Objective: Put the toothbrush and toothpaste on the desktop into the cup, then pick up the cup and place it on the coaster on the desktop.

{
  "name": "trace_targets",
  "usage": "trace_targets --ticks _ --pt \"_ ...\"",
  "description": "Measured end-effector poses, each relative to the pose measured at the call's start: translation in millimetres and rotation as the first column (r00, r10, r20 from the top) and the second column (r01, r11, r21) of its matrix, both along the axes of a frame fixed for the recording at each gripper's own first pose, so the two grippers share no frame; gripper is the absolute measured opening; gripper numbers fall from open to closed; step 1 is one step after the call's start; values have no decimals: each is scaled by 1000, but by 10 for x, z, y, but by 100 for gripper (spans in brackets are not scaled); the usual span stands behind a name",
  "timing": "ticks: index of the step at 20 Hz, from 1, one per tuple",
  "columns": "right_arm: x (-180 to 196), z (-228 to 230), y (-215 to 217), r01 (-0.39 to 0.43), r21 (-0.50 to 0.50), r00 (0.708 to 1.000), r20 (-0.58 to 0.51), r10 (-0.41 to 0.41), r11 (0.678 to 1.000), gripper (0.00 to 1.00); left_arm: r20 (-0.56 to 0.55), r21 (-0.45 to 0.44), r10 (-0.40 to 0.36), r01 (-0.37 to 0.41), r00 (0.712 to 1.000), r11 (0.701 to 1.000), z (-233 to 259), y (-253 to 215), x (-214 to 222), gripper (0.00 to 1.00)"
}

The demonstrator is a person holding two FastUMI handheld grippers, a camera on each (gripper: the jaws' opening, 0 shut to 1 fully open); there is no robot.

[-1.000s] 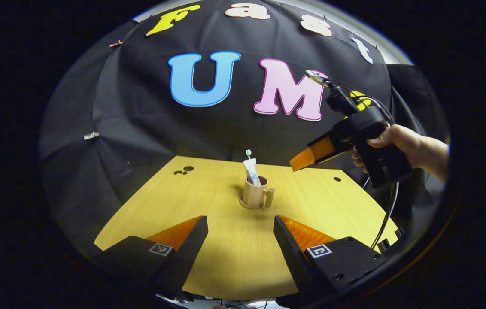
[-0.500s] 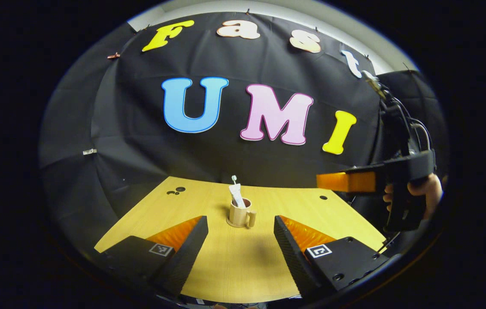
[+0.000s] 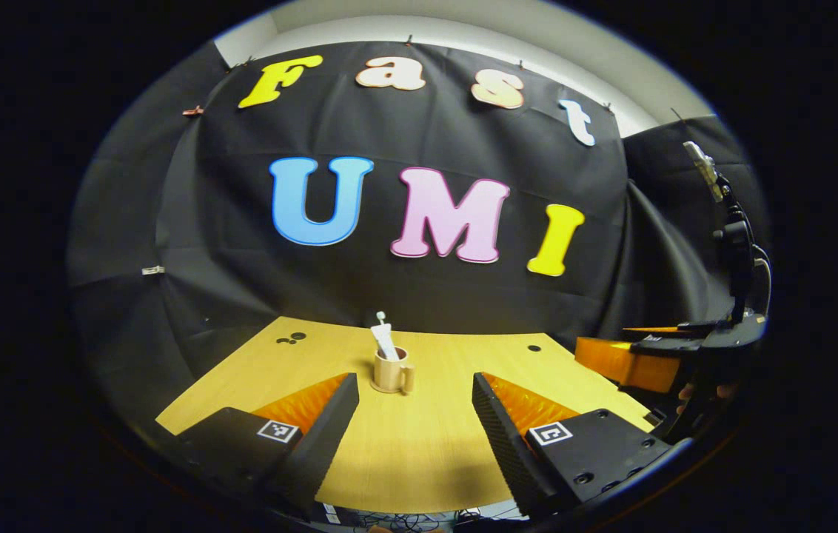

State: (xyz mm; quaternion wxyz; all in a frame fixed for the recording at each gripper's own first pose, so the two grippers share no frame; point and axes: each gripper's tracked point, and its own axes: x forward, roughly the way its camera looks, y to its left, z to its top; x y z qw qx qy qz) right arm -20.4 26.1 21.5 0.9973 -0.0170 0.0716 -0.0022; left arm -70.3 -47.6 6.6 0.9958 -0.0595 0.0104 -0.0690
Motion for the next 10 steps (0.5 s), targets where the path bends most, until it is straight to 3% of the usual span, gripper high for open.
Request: trace_targets --ticks 5,10 --pt "-371 -253 -73 33 -34 999 -6 -33 999 98 -5 24 -50 50 999 998 -113 -98 -129 97" --pt "-429 -302 78 2 -36 1000 3 -2 999 98 -22 21 -41 42 999 999 -183 -21 -159 97"
